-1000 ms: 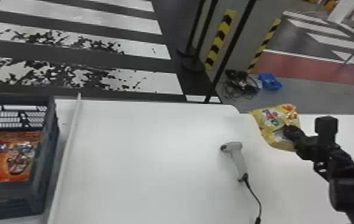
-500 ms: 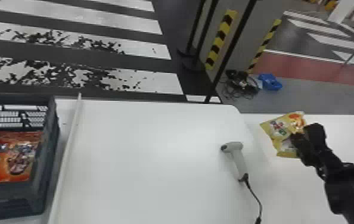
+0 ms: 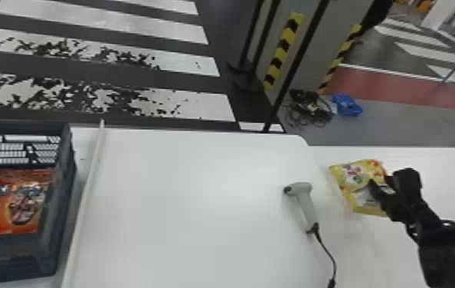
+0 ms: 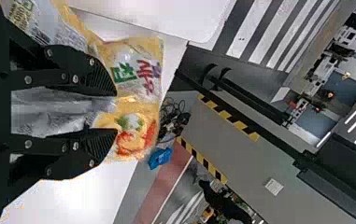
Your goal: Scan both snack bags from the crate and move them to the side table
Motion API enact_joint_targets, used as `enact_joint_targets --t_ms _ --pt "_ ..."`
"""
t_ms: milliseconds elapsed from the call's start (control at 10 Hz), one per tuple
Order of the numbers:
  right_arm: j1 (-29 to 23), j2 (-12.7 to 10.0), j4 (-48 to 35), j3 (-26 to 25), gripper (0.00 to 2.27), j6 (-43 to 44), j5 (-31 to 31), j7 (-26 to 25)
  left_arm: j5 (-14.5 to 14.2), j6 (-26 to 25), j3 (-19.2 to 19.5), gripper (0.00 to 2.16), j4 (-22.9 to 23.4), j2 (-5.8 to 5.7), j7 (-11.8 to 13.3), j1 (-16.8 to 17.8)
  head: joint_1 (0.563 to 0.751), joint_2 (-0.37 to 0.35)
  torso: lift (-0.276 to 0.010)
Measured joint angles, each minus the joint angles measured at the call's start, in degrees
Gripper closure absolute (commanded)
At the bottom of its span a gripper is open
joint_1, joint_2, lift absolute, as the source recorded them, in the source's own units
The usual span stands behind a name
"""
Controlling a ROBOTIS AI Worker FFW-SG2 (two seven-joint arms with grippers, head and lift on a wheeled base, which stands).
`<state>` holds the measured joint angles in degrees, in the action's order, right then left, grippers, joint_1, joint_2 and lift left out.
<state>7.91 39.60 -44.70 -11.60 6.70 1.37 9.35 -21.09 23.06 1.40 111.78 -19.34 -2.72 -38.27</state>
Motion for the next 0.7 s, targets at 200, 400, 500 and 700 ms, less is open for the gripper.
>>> enact_joint_targets --t_ms 200,400,500,700 --pt "-1.2 -0.3 -0.9 -0.2 0.02 1.5 -1.2 -0.8 0.0 0.0 0.2 0.03 1.0 0.01 0.0 -0.8 0.695 -0.35 -0.095" --pt "-6.4 -1.2 -7.7 -2.3 0.08 2.0 -4.6 -1.3 0.3 0.1 0.5 0.03 2.0 0.16 0.0 -1.8 0.695 -0.35 -0.095" --pt "-11.6 -3.2 -15.5 -5.0 0.09 1.6 -7.3 -1.1 0.6 0.1 0.5 0.03 2.4 0.32 0.0 -2.1 0.695 -0.35 -0.095" --pt "-20.3 -9.3 -32.1 -10.0 0.09 -4.8 -14.5 1.3 1.0 -0.2 0.5 0.03 3.0 0.42 0.0 -2.2 0.695 -0.35 -0.095"
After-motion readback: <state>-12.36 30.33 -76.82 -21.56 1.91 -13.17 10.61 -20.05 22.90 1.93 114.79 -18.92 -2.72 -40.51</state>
